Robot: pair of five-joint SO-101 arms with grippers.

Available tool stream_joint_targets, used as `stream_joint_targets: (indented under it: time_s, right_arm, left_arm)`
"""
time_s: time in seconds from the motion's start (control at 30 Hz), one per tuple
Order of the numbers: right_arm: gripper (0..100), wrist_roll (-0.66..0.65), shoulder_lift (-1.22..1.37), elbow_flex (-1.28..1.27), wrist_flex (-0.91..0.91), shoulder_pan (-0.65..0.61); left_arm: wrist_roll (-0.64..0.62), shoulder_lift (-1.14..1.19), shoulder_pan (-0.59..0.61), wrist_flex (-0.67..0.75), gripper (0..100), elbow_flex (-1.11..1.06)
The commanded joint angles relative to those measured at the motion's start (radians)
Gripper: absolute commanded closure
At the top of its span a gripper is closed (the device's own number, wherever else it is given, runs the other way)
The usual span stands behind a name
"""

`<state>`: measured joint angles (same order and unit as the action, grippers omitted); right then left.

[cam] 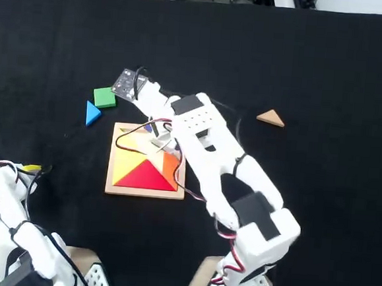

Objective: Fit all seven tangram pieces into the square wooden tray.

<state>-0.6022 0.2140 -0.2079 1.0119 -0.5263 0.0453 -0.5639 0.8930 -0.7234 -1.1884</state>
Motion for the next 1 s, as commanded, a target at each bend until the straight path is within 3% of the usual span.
stream_joint_targets:
  time_s: [0.0, 0.23, 0.53, 0.97]
  right_arm:
    - [98.8, 0.005, 0.035, 0.056, -0.012, 0.011]
    - [98.8, 0.012, 0.062, 0.062, -0.011, -0.008]
    - [98.8, 0.176, 0.068, 0.097, -0.012, -0.006]
    - [98.8, 0.253, 0.071, 0.119, 0.021, 0.005]
  left_arm:
    - [-0.002, -0.012, -0.012, 0.009, 66, 0.004]
    - [-0.002, -0.012, -0.012, 0.009, 66, 0.004]
    - [-0.002, -0.012, -0.012, 0.009, 66, 0.004]
    - [-0.002, -0.012, -0.012, 0.009, 66, 0.004]
